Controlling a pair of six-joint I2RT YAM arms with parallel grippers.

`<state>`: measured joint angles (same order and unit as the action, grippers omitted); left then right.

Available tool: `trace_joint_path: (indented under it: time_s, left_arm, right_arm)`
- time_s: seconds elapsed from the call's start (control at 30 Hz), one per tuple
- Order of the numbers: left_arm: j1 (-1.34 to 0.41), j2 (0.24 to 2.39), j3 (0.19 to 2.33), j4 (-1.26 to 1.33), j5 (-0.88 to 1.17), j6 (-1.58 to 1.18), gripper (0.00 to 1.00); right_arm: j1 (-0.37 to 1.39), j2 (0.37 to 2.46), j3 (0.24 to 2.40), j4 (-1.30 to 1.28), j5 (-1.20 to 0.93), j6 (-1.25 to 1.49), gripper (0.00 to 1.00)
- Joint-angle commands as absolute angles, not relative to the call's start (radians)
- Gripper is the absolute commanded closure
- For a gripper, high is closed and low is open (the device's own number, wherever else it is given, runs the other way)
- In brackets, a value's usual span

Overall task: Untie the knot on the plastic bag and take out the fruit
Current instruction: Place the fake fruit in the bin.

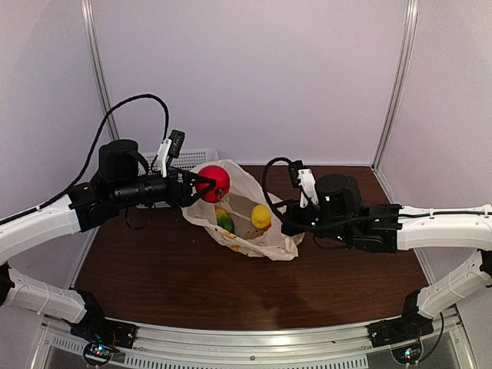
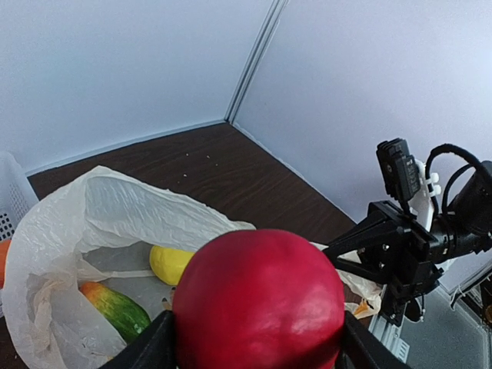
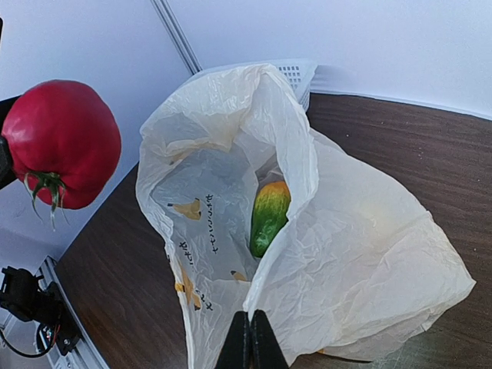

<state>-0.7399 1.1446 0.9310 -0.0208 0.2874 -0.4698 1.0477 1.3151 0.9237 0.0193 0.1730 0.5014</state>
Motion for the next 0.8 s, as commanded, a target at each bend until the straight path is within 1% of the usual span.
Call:
trace_joint_path:
  time_s: [0.0,0.17,0.33,0.5,0.67,0.77]
  left_arm:
    - [-0.717,1.14,0.991,-0.082,0.278,-0.48,0.5]
    - [-0.614,1.159,1.037,-0.121,0.275,-0.481,0.5]
    - [-0.452,1.208,1.088,-0.156,0.29,-0.462,0.49]
    - [-0.31,1.319,1.118,-0.143,0.282,-0.468,0.49]
    - [-0.266,1.447,1.184,-0.155,0.16,-0.417,0.49]
    - [-0.246,1.545,1.244,-0.167,0.133,-0.397,0.49]
  right_arm:
    - [1.055,1.313,0.905,0.025,0.163,0.506,1.0]
    - [1.059,1.289,0.901,0.016,0.162,0.498,1.0]
    - [1.062,1.264,0.89,0.006,0.177,0.492,1.0]
    - [1.063,1.26,0.885,0.008,0.187,0.491,1.0]
    - [1.062,1.264,0.89,-0.01,0.196,0.488,1.0]
    - [1.062,1.269,0.891,-0.017,0.199,0.488,1.0]
